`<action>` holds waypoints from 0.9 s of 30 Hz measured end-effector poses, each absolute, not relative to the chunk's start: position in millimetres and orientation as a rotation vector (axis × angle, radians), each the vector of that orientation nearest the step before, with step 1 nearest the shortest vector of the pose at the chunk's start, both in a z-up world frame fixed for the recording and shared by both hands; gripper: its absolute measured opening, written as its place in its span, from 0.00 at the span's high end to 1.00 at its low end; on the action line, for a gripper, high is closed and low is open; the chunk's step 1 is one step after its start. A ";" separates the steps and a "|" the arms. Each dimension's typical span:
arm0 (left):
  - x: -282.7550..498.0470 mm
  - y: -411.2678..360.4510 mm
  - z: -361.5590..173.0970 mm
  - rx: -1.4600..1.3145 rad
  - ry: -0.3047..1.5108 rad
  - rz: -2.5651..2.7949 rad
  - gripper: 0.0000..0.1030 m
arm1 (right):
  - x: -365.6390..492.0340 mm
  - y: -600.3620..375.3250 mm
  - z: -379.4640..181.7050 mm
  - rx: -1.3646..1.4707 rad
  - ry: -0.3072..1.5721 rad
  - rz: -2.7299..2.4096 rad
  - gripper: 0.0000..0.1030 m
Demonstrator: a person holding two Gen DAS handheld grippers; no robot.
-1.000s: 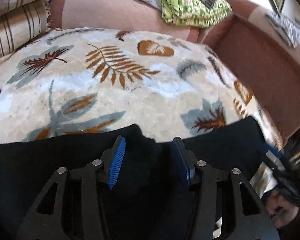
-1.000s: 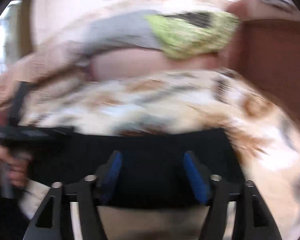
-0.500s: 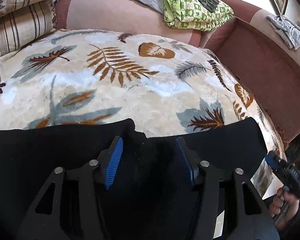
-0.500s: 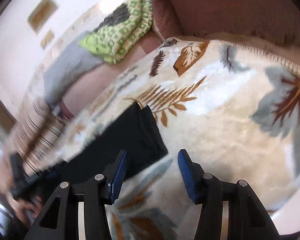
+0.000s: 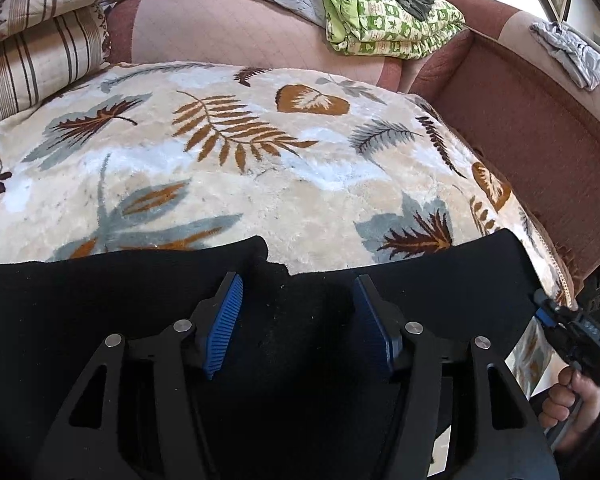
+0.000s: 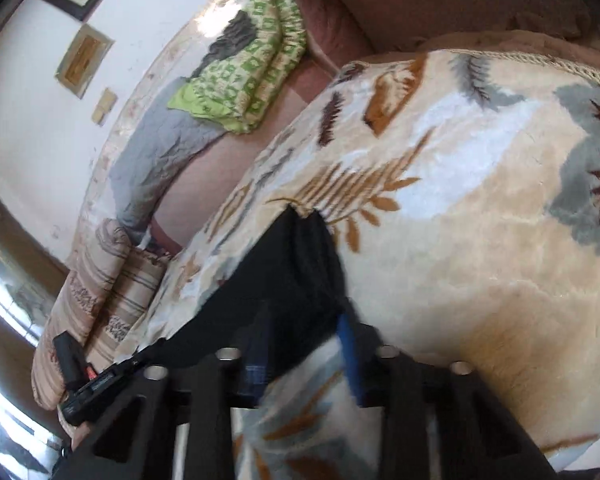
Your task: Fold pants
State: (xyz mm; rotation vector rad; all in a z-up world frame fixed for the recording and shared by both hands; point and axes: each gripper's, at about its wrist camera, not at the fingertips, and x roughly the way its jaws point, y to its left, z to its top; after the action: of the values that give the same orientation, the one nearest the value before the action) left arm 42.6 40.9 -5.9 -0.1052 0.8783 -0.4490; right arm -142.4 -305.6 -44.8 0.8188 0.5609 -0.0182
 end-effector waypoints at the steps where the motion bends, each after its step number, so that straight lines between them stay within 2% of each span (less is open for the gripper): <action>1: 42.0 44.9 -2.9 -0.129 0.874 -0.443 0.44 | -143.0 -307.7 -46.9 0.834 0.561 -0.024 0.83; 10: 32.7 112.7 20.0 -0.321 0.808 -0.236 0.44 | -145.4 -307.9 -48.0 0.849 0.523 -0.051 0.86; 11: 31.8 120.4 20.8 -0.337 0.807 -0.207 0.44 | -145.2 -310.0 -47.6 0.876 0.526 -0.040 0.89; 16: 29.6 155.2 14.7 -0.407 0.831 -0.034 0.44 | -139.0 -289.9 -22.8 0.819 0.484 0.044 0.91; 21: 31.9 159.0 3.5 -0.379 0.866 0.020 0.44 | -107.7 -207.5 6.9 0.624 0.520 0.273 0.91; 27: 29.7 161.7 4.8 -0.367 0.849 0.052 0.44 | -72.4 -82.0 11.2 0.453 0.614 0.520 0.92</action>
State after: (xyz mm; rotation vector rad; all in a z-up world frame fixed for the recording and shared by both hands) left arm 29.7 161.7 4.8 -0.3666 0.8490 0.0522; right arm -72.4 -82.0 11.2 0.4532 0.6138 0.5204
